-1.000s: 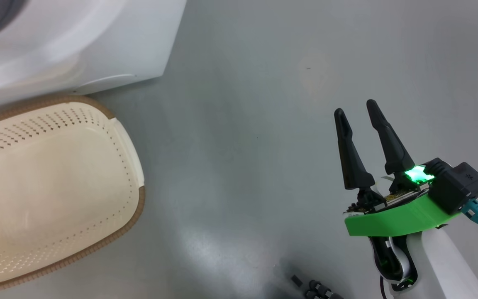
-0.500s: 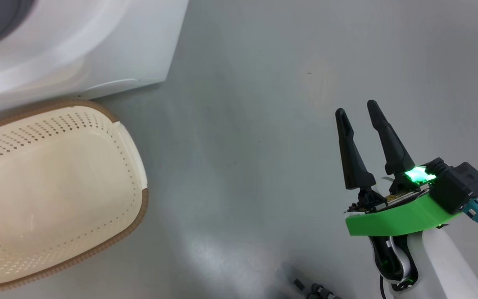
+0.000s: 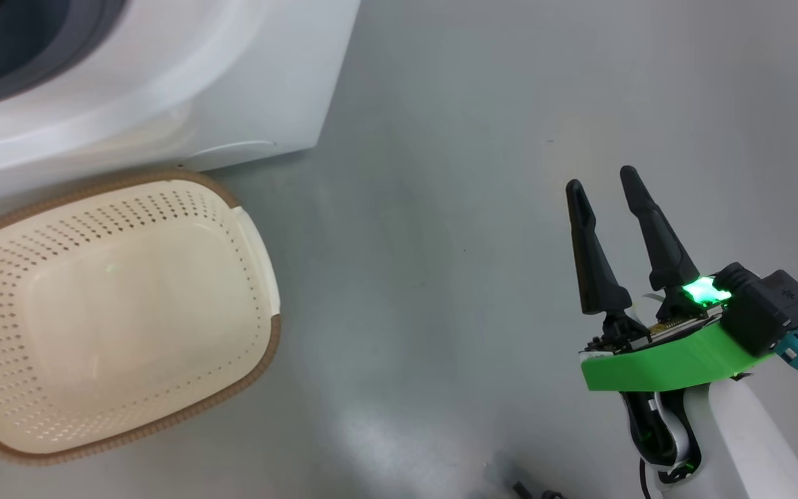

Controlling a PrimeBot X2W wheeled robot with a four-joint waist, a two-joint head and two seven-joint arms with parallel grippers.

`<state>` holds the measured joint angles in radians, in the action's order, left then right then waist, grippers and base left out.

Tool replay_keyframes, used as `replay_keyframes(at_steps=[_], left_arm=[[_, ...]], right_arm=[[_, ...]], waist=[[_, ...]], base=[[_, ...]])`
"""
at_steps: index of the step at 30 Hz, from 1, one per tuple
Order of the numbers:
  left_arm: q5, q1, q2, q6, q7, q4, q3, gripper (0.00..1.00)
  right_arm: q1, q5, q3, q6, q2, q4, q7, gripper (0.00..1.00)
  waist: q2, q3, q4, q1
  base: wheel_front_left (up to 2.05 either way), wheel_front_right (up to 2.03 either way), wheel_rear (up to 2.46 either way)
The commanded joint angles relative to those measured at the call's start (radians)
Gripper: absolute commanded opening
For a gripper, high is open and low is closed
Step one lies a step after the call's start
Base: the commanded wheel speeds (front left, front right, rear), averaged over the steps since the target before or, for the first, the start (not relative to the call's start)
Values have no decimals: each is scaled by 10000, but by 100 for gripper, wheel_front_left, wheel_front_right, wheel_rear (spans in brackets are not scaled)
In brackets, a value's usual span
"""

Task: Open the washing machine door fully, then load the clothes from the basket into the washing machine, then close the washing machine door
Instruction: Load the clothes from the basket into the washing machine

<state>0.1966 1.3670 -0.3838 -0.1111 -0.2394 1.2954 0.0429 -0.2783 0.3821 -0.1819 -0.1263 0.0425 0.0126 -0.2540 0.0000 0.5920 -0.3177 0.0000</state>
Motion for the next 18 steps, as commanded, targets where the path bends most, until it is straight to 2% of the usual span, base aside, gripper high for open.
replay_keyframes(at_steps=[1, 3, 6, 13, 18], left_arm=[[165, -279, -306, -62, -132, -328, -136, 100], [375, -567, -188, -102, -200, -618, -271, 100], [589, -1275, -44, -125, -217, -1804, -551, 100], [439, -3482, 538, -39, -221, -4412, -1146, 100], [182, -4638, 1030, 14, -222, -5535, -1536, 100]], right_arm=[[123, -94, -53, -44, 78, -170, -78, 100], [153, -171, 5, -44, 78, -158, -78, 100], [207, -276, 135, -44, 78, -172, -78, 100], [385, -561, 296, -44, 78, -157, -78, 100], [518, -782, 417, -44, 80, -49, -78, 100]], waist=[[0, -186, 168, 0], [0, -329, 262, 0], [0, -534, 423, 0], [0, -1149, 752, 0], [0, -1573, 1032, 0]], base=[[0, 0, 0], [0, 0, 0], [0, 0, 0], [0, 0, 0], [0, 0, 0]])
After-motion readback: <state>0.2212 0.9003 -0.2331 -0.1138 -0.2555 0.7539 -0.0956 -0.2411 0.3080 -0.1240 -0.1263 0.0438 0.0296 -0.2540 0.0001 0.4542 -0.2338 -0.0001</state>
